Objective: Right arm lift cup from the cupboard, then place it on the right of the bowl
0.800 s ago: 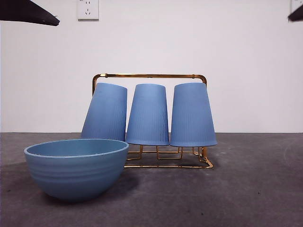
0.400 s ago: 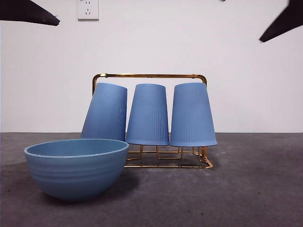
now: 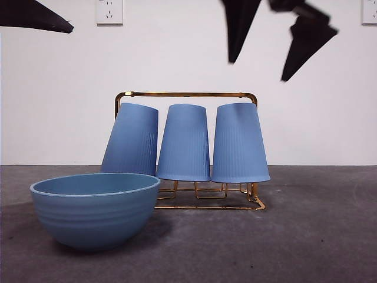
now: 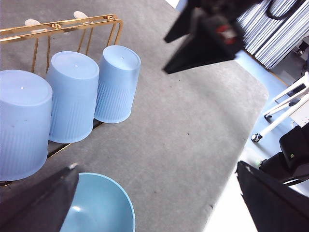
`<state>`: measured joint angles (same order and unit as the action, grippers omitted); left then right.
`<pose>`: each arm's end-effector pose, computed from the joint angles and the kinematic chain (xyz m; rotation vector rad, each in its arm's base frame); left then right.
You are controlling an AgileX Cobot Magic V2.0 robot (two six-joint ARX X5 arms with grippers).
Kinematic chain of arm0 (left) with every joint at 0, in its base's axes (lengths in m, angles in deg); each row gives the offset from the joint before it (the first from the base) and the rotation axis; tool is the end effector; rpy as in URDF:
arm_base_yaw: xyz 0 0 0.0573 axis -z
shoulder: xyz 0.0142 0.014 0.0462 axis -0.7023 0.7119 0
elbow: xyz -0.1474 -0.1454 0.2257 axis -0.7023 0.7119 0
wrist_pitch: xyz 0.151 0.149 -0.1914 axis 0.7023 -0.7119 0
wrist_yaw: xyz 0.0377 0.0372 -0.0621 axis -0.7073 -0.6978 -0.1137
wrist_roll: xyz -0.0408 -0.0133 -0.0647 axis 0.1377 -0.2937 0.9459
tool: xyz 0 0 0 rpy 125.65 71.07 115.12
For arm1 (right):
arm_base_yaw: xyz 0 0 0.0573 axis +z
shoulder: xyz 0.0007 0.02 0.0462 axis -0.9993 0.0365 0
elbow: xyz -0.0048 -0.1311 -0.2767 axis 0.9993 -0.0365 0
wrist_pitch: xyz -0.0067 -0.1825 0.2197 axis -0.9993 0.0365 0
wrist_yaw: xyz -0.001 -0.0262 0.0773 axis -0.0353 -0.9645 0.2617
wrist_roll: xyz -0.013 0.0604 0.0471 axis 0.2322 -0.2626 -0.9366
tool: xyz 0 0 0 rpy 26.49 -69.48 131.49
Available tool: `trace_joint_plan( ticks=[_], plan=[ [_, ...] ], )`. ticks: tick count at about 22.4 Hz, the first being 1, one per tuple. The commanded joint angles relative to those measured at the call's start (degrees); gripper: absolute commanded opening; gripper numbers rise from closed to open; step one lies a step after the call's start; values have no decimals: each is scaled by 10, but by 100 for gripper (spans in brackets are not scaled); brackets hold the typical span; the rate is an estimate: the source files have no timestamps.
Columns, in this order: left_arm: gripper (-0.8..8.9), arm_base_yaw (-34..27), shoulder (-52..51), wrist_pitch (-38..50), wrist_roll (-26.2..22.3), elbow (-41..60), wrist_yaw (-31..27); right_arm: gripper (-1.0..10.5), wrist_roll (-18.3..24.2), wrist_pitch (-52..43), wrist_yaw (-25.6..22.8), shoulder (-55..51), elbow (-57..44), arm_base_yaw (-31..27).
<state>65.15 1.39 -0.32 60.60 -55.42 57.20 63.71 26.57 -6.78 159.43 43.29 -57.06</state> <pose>0.1723 -0.1072 0.3357 -0.1576 0.5757 -1.0008 0.3156 0.1978 0.3552 -0.1801 1.1993 0.5361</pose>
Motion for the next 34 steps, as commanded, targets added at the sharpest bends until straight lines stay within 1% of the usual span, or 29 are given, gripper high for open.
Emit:
trace_joint_plan(
  ticks=[1, 4, 7, 12, 14, 17, 22, 28, 34],
  plan=[
    [526, 3, 5, 4, -7, -13, 5, 549, 3, 6, -7, 59, 54, 10],
    [526, 3, 5, 4, -7, -13, 5, 549, 3, 10, -23, 114, 93, 14],
    [526, 3, 5, -6, -7, -13, 5, 549, 3, 12, -57, 148, 103, 13],
    [526, 3, 5, -13, -7, -13, 5, 543, 16, -2, -57, 174, 103, 12],
    [526, 3, 5, -15, -7, -13, 5, 487, 19, -10, -58, 176, 103, 12],
    [526, 3, 5, -23, -7, -13, 5, 333, 18, -10, -58, 176, 103, 12],
    [526, 3, 5, -24, -7, -13, 5, 204, 10, -2, -58, 175, 103, 12],
    [526, 3, 6, -26, -8, -13, 5, 200, 2, 16, -58, 156, 122, 13],
    [526, 3, 12, -26, -8, -13, 5, 200, -6, 27, -57, 72, 122, 16]
  ],
)
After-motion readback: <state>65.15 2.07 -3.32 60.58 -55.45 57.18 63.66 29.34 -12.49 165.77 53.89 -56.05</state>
